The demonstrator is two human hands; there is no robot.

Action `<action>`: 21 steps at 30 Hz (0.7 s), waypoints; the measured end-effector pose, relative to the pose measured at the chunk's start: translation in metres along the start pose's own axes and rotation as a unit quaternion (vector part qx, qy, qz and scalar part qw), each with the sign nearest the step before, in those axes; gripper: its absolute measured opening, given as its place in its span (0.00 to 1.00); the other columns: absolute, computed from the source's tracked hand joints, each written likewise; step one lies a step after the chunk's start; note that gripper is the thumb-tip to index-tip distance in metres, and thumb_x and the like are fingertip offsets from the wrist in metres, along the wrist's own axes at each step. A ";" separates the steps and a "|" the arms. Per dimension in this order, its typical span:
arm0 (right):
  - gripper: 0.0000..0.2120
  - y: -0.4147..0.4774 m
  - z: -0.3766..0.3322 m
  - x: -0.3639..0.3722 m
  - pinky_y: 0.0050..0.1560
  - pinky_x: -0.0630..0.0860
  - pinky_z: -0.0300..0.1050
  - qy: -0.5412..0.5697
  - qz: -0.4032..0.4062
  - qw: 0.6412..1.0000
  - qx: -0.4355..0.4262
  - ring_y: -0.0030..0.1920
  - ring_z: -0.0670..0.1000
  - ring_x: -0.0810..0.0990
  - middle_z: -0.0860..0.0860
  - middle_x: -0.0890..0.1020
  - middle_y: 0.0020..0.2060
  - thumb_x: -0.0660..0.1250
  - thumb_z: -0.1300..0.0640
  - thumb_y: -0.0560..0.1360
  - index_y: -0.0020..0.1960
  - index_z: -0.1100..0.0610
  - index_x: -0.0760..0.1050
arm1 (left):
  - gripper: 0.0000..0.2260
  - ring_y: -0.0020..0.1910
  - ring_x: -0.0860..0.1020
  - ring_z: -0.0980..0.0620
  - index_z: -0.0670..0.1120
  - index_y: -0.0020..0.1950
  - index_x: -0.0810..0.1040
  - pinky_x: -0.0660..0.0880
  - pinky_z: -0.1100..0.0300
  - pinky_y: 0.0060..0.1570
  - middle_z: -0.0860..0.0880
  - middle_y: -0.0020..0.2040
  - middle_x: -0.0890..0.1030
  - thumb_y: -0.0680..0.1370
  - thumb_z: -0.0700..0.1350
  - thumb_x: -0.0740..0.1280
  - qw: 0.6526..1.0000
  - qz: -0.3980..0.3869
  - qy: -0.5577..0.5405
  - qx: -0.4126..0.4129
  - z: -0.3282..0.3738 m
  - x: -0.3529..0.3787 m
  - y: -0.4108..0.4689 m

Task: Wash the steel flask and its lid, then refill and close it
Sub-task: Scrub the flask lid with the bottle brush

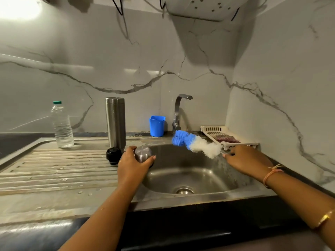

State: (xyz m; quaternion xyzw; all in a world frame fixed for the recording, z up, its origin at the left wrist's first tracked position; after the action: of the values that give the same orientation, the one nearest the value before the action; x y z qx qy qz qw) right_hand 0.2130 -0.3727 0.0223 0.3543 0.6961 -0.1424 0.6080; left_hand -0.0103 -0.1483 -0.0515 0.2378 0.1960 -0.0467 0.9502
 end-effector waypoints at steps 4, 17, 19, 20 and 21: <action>0.18 0.009 -0.013 0.003 0.32 0.66 0.43 0.000 0.012 1.000 -0.013 0.31 0.52 0.73 0.54 0.75 0.30 0.58 0.48 0.79 0.35 0.59 0.72 | 0.31 0.50 0.77 0.49 0.49 0.63 0.71 0.77 0.52 0.50 0.49 0.55 0.79 0.65 0.59 0.76 0.998 -0.024 0.056 -0.008 -0.022 -0.034 0.002; 0.16 0.031 -0.042 0.009 0.29 0.59 0.42 0.009 0.058 0.998 -0.017 0.30 0.51 0.69 0.52 0.71 0.30 0.60 0.52 0.78 0.33 0.57 0.70 | 0.33 0.51 0.75 0.48 0.46 0.67 0.68 0.75 0.53 0.52 0.44 0.60 0.77 0.66 0.50 0.78 0.993 -0.078 0.032 -0.082 -0.055 -0.062 0.007; 0.15 0.032 -0.041 0.010 0.29 0.59 0.42 0.003 0.062 0.998 -0.015 0.32 0.52 0.70 0.54 0.73 0.32 0.60 0.52 0.78 0.35 0.58 0.71 | 0.34 0.52 0.75 0.48 0.45 0.68 0.67 0.74 0.54 0.53 0.43 0.61 0.76 0.66 0.49 0.78 0.993 -0.081 0.023 -0.083 -0.056 -0.061 0.009; 0.14 0.033 -0.040 0.011 0.29 0.60 0.42 -0.005 0.062 0.998 -0.013 0.33 0.53 0.71 0.55 0.75 0.35 0.60 0.52 0.78 0.38 0.59 0.73 | 0.35 0.54 0.75 0.47 0.45 0.69 0.67 0.73 0.55 0.53 0.43 0.62 0.76 0.66 0.50 0.78 0.993 -0.083 0.020 -0.081 -0.056 -0.061 0.010; 0.12 0.035 -0.040 0.012 0.29 0.61 0.41 -0.016 0.058 0.998 -0.009 0.34 0.54 0.72 0.55 0.76 0.37 0.60 0.53 0.78 0.42 0.60 0.75 | 0.37 0.57 0.75 0.46 0.45 0.69 0.67 0.73 0.54 0.54 0.43 0.63 0.75 0.65 0.52 0.79 0.994 -0.080 0.016 -0.076 -0.055 -0.060 0.011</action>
State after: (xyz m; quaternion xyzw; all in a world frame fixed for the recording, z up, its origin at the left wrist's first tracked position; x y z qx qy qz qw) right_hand 0.2063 -0.3193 0.0274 0.3865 0.6661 -0.1065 0.6290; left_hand -0.0829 -0.1133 -0.0673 0.1490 0.2328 -0.1039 0.9554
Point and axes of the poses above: each hand's wrist, its own y-axis towards the middle knuckle, its own x-axis out of the palm, z = x × y, the point moved 5 cm from there along y, towards the middle knuckle
